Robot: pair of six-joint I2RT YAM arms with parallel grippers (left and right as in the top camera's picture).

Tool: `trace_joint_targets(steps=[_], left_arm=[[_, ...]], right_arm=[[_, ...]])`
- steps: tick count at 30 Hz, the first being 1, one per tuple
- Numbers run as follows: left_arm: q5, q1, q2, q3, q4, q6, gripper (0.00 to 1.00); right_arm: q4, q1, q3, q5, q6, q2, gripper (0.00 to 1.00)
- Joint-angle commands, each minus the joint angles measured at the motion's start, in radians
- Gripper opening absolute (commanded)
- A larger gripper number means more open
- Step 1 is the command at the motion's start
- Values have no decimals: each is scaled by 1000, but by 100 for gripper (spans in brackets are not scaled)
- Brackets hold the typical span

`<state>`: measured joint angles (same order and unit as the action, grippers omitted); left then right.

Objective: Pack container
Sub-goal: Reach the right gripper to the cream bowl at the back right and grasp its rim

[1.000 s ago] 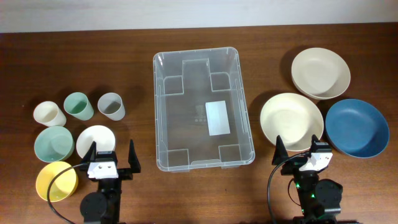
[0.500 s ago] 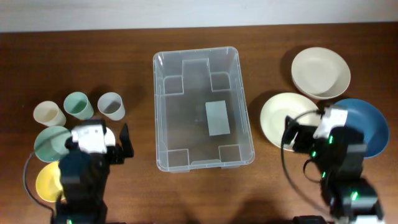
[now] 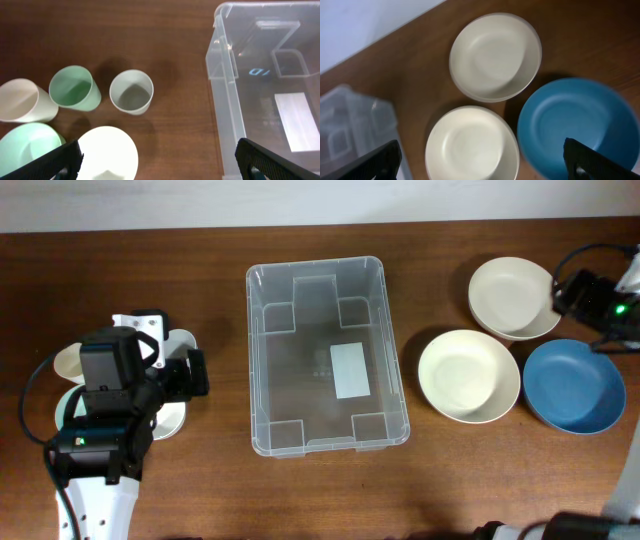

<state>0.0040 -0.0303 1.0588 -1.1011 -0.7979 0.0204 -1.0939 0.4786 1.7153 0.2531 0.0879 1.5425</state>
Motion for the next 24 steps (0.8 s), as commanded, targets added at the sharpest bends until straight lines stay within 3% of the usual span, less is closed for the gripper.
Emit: trace_joint_targets(steps=[1, 15, 24], left_arm=[[16, -5, 1, -22, 20, 10, 100], [15, -5, 56, -21, 39, 10, 100], [15, -5, 102, -21, 42, 10, 100]], right_arm=[[44, 53, 87, 8, -21, 105, 99], [330, 65, 112, -37, -58, 602, 99], [413, 65, 112, -36, -58, 723, 95]])
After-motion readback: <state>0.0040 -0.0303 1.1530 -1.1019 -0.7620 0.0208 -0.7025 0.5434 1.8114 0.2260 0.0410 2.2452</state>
